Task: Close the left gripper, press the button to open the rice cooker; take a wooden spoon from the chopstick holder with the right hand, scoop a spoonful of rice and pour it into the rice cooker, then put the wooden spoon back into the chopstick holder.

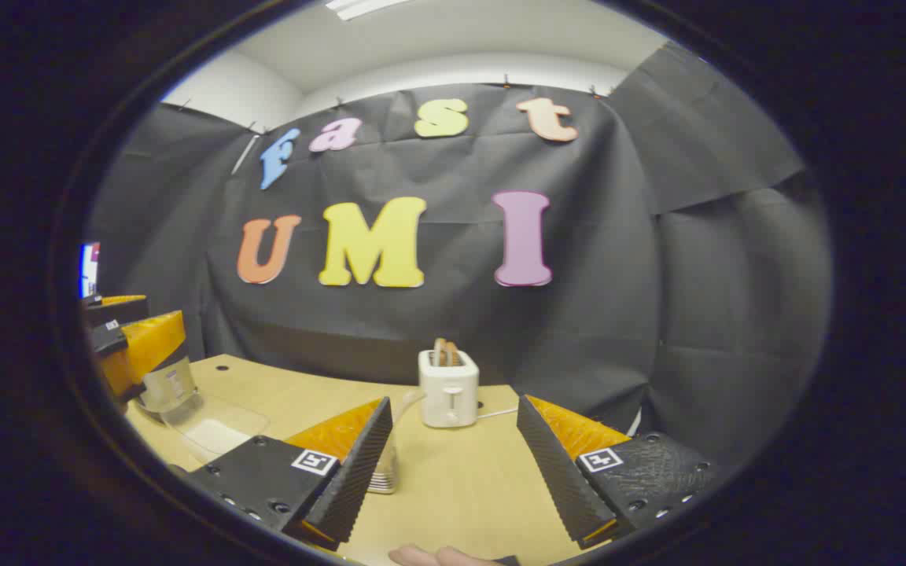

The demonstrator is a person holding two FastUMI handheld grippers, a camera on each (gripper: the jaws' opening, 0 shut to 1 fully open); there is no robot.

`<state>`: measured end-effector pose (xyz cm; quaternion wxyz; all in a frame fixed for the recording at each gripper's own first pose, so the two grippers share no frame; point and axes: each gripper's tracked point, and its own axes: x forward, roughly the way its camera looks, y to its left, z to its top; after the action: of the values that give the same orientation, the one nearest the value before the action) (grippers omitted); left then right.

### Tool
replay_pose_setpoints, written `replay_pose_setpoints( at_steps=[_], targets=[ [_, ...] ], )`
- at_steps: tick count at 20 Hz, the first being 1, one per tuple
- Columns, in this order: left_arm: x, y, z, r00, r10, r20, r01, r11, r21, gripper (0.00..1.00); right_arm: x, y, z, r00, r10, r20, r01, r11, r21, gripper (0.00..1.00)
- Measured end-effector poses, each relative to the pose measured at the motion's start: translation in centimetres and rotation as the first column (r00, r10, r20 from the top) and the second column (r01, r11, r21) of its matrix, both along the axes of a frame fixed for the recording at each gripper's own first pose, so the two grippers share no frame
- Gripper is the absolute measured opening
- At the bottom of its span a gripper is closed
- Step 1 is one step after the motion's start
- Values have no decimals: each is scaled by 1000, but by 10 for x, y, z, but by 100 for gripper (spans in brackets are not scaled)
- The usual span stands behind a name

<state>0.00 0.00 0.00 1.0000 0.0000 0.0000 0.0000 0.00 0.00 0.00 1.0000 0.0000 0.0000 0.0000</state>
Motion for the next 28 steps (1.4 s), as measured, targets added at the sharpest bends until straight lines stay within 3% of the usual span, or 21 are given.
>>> replay_pose_setpoints(
  at_steps=[1, 4, 7, 11, 17, 24, 28],
  targets=[
    [-3, 21, -2, 1000, 11, -13, -11, 1000, -11, 99, -6, 20, -2, 1000, 22, -11, -22, 999, 35, 96],
    [-7, 73, -14, 998, 46, -41, -46, 999, -1, 99, -10, 72, -5, 995, 96, -16, -94, 992, 81, 97],
    [-3, 119, -23, 995, 89, -50, -89, 996, 6, 100, -4, 101, -1, 993, 117, 2, -117, 992, 38, 95],
    [14, 161, -27, 992, 118, -52, -121, 991, -57, 100, 14, 132, -1, 991, 134, 18, -134, 991, 14, 95],
    [38, 203, -52, 991, 107, -77, -113, 990, -80, 100, 26, 182, 1, 985, 170, -30, -171, 985, 0, 95],
    [39, 254, -77, 989, 108, -99, -113, 993, -45, 100, 19, 210, 0, 987, 119, -104, -111, 991, 76, 95],
    [24, 275, -80, 988, 125, -96, -130, 990, -52, 100, 19, 228, -2, 986, 105, -128, -100, 994, 45, 95]
  ],
)
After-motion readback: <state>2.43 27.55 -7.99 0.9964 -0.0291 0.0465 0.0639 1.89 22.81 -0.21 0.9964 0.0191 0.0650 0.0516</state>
